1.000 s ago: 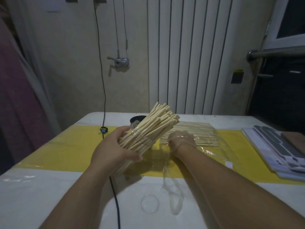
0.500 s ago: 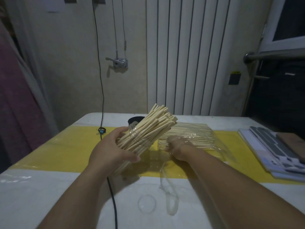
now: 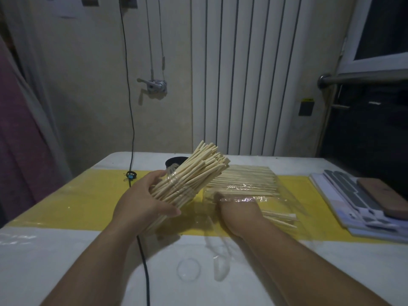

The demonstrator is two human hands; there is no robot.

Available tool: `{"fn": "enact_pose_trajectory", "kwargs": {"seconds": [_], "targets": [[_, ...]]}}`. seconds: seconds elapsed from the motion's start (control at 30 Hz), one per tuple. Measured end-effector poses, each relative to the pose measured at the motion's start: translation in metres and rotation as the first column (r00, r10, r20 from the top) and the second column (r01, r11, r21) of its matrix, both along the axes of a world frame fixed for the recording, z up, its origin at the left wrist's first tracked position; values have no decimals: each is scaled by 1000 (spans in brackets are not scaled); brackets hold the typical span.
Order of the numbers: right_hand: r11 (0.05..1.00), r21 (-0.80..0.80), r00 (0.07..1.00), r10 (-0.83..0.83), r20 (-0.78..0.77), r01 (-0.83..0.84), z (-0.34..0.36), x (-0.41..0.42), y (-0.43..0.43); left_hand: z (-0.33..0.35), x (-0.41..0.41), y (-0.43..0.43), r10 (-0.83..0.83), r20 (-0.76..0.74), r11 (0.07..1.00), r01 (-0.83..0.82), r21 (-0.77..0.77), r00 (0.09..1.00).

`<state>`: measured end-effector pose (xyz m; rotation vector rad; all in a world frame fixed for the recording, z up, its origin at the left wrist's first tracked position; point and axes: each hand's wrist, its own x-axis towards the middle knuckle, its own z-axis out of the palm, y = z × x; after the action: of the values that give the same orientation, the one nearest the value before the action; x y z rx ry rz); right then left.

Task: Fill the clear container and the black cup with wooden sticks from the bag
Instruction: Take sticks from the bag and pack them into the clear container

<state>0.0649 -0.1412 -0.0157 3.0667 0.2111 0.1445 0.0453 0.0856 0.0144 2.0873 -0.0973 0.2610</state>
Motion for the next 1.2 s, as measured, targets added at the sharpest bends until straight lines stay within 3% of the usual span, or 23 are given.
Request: {"fn": "enact_pose_trajectory", "kwargs": {"seconds": [0.1,0.33,0.6,0.8,0.87,0.93,1.03,1.1,1.2], "targets": [[998,-64,1000,1,16,0,1,-11,0,-1,0,0,1,-2,1000,-1,-1,1000],[999,42,998,-6,-57,9,5,-25,-12,-1,0,0,-7,0,1000,7,-1,1000],[988,130,996,85,22,-87,51,-49,-13,-1,0,0,-6,4,1000,6,6,1000],[988,43,947,127,295,-146,70,-62,-12,-2,1,0,4,8,1000,-4,6,1000],[974,10,836,187,517,-224,66,-59,-12,-3,1,0,-1,7,1000,1,3,1000],[951,20,625,186,758,-308,61,-56,-15,-3,2,0,-8,11,1000,8,5,1000],[888,12,346,167,923,-459,55,-52,-19,-3,1,1,-23,16,1000,23,12,1000],[884,14,256,121,959,-468,57,-54,-20,-2,0,1,-34,18,999,34,18,999],[867,64,209,47,977,-495,60,-57,-19,-3,1,1,-41,21,998,41,39,999]]}}
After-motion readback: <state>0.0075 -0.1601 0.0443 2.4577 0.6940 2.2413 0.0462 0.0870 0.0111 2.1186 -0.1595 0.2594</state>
